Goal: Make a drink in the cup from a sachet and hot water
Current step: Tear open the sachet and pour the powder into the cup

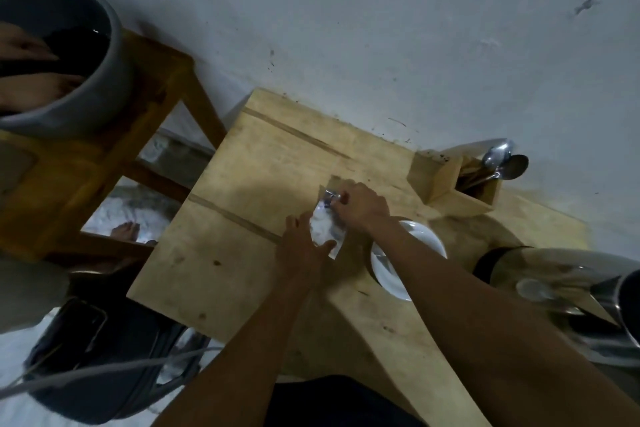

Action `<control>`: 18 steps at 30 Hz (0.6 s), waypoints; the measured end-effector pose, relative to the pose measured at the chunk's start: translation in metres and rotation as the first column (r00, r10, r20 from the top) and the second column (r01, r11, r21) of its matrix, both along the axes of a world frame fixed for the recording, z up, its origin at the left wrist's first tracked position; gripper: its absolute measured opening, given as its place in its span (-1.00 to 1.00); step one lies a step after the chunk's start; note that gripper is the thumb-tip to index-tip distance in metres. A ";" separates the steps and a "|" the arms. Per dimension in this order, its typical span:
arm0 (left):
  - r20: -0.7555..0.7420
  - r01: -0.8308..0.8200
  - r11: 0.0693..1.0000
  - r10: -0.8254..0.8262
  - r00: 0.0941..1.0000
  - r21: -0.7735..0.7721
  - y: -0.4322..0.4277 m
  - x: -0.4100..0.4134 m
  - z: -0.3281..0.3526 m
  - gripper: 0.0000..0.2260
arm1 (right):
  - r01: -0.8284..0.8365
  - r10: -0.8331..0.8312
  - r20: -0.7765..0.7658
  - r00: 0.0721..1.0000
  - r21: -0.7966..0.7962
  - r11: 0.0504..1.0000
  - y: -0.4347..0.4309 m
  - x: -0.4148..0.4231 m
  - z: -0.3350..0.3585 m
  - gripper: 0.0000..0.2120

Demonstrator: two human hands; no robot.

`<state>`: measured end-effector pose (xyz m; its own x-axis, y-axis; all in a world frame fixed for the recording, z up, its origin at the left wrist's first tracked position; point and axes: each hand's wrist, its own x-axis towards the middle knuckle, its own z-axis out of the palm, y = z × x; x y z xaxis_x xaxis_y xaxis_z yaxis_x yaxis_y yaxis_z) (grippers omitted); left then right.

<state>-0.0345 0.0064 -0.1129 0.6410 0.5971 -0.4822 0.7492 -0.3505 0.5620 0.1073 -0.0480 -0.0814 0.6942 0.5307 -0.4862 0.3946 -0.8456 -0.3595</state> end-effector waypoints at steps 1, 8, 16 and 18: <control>-0.004 0.000 1.000 0.000 1.000 0.012 0.001 0.000 0.002 -0.32 | 0.001 -0.001 -0.021 1.000 0.003 1.000 -0.001 0.001 0.001 -0.73; 0.243 -0.118 0.989 0.095 0.965 0.084 0.028 0.009 0.030 -0.42 | 0.115 -0.072 -0.166 0.983 0.265 0.957 -0.016 -0.001 0.028 -0.69; 0.387 0.091 0.974 -0.003 0.922 -0.209 0.061 0.019 0.063 -0.79 | 0.345 -0.157 -0.363 0.918 0.543 0.765 -0.033 -0.036 0.062 -0.79; 0.439 0.139 0.960 -0.019 0.898 -0.244 0.059 0.018 0.072 -0.87 | 0.374 -0.185 -0.359 0.915 0.581 0.723 -0.036 -0.040 0.066 -0.81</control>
<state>-0.0164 0.0651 -0.0405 0.8598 0.4261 -0.2813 0.3901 -0.1928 0.9003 0.0676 -0.0844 -0.0152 0.7594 0.5793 -0.2962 -0.0098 -0.4450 -0.8955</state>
